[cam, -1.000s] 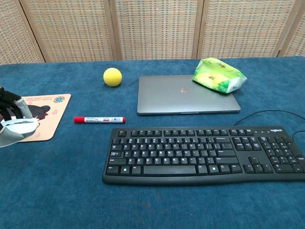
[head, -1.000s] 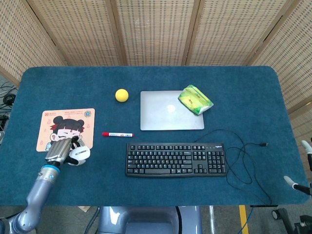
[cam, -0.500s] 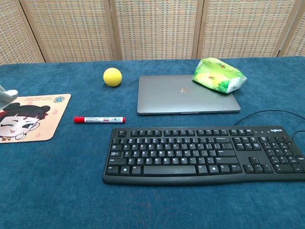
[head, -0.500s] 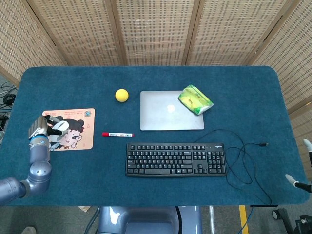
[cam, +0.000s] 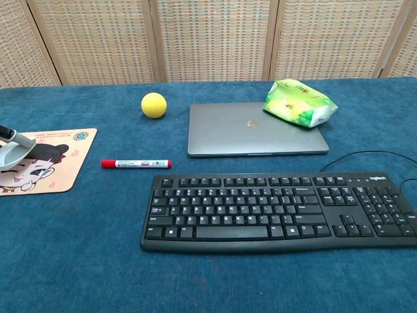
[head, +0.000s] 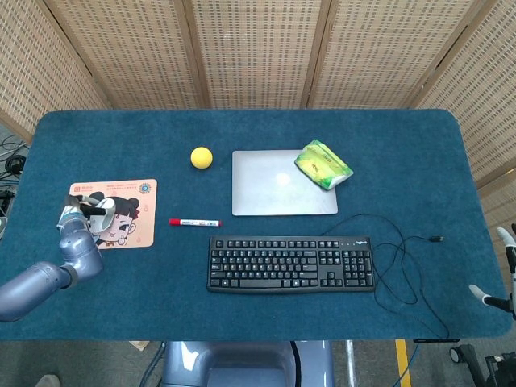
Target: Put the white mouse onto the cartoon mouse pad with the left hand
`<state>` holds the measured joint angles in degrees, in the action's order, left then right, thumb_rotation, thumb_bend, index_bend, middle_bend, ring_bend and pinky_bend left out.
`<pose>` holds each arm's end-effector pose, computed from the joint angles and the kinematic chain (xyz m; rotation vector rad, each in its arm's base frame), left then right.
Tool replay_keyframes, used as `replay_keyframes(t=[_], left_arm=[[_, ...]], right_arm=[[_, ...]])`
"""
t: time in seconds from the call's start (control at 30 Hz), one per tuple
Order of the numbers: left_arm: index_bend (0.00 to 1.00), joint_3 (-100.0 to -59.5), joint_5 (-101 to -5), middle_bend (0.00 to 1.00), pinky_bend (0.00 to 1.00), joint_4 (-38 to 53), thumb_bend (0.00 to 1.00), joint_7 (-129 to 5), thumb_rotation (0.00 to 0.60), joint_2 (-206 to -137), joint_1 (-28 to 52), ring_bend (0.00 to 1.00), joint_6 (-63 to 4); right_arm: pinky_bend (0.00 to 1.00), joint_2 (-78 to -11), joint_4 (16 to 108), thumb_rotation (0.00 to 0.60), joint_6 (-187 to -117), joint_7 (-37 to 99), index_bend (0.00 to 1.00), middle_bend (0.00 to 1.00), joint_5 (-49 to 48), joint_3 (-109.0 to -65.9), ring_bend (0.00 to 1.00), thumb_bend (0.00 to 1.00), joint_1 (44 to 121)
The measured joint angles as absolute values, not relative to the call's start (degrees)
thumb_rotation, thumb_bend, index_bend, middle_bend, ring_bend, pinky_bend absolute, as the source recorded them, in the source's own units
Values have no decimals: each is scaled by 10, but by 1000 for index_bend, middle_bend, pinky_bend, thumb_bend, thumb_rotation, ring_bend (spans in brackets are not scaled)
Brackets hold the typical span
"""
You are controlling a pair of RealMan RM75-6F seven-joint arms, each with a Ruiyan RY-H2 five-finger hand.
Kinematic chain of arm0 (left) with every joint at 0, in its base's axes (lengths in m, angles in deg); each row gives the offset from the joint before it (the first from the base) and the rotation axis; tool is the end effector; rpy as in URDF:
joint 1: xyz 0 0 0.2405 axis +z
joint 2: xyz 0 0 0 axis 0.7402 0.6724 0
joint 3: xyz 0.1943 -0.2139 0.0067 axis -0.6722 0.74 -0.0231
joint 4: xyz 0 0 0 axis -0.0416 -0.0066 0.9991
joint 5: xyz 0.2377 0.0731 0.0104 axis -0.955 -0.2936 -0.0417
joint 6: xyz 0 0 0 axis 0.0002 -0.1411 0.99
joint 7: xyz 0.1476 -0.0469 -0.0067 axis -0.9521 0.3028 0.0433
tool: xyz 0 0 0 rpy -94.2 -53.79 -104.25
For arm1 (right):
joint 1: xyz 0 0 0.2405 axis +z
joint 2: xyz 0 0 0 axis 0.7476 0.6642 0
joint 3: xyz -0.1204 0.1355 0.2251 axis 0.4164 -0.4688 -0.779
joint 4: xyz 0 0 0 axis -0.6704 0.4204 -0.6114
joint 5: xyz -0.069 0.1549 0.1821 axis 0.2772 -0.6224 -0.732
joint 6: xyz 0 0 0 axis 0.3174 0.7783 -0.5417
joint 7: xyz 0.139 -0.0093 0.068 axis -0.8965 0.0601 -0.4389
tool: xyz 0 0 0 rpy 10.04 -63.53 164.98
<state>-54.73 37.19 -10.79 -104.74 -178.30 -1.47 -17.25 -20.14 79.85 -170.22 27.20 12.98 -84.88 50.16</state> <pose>-0.3267 0.4829 0.0316 -0.4419 -1.8263 -0.4611 -0.3922 -0.1967 0.1900 1.1796 -0.9586 0.8262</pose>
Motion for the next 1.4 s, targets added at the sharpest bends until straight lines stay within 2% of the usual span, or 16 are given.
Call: replay_keyframes(t=[0.1,0.17,0.2,0.23,0.27,0.3,0.37,0.63,0.87,1.03,1.23,1.4], left_arm=[[544,-535,379,451,475,-156,271,-1075,600,-1811,-25,409,-164],[404,-521,376,248,431,-183,239,-1087,600,-1831,-32,282,-158],[242,-515,373,109,348,-190,212,-1091,600,-1837,-33,158,-156],[100,-508,370,19,238,-194,186,-1095,600,-1841,-35,52,-154],[14,-504,363,0,127,-198,165,-1097,600,-1845,-36,2,-153],[0,-503,356,0,76,-200,154,-1096,600,-1848,-36,0,-153],[0,-500,334,0,3,-202,126,-1082,600,-1852,-37,0,-152],[0,-487,243,0,0,-139,74,-1019,600,-1841,-18,0,-171],[0,-474,234,0,0,-29,74,-1016,600,-1786,12,0,-205],[0,-471,174,0,0,48,67,-985,600,-1742,42,0,-213],[0,-479,-11,0,0,135,57,-901,600,-1682,109,0,-165],[0,-493,-258,0,0,181,49,-796,600,-1643,183,0,-126]], right_arm=[[0,-205,794,600,-1696,276,0,0,122,-850,0,0,505],[0,-206,793,600,-1695,276,0,0,121,-850,0,0,506],[0,-206,793,600,-1694,276,0,0,120,-850,0,0,506],[0,-206,793,600,-1694,276,0,0,120,-850,0,0,506],[0,-206,793,600,-1694,276,0,0,120,-850,0,0,506],[0,-206,793,600,-1695,276,0,0,120,-850,0,0,506],[0,-205,793,600,-1695,275,0,0,121,-850,0,0,505],[0,-202,796,600,-1698,269,0,0,126,-848,0,0,504],[0,-197,803,600,-1707,261,0,0,136,-846,0,0,500],[0,-195,807,600,-1712,260,0,0,144,-844,0,0,499],[0,-195,811,600,-1716,263,0,0,150,-842,0,0,498],[0,-197,814,600,-1720,273,0,0,155,-840,0,0,498]])
